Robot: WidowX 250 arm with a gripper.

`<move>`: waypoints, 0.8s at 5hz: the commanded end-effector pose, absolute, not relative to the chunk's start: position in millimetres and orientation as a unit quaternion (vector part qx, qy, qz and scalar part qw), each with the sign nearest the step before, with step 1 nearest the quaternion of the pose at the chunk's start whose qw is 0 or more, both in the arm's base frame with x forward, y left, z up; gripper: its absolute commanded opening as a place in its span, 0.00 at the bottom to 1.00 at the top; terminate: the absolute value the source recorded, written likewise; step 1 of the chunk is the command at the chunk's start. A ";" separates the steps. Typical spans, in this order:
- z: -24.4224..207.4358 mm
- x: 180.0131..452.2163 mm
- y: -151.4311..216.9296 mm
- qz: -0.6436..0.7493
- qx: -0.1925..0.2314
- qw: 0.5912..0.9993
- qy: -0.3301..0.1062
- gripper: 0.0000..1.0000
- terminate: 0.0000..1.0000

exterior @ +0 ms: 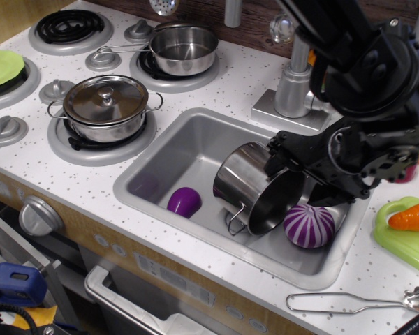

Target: Flip pot upright in sink

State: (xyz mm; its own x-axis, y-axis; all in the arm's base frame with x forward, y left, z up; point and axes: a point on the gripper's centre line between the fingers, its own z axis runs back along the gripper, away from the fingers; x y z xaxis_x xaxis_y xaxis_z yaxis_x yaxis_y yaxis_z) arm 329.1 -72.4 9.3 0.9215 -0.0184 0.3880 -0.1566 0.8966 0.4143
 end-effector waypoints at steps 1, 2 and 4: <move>12.7 335.5 -65.0 0.039 0.228 0.947 -0.224 1.00 0.00; 11.5 337.4 -61.0 0.032 0.235 0.944 -0.230 1.00 0.00; 6.4 340.0 -41.7 0.018 0.235 0.943 -0.233 0.00 0.00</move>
State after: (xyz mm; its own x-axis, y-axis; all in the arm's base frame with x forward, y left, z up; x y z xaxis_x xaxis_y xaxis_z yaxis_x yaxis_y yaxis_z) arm 335.3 -38.3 1.0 0.9018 -0.1077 0.4185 -0.1181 0.8702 0.4784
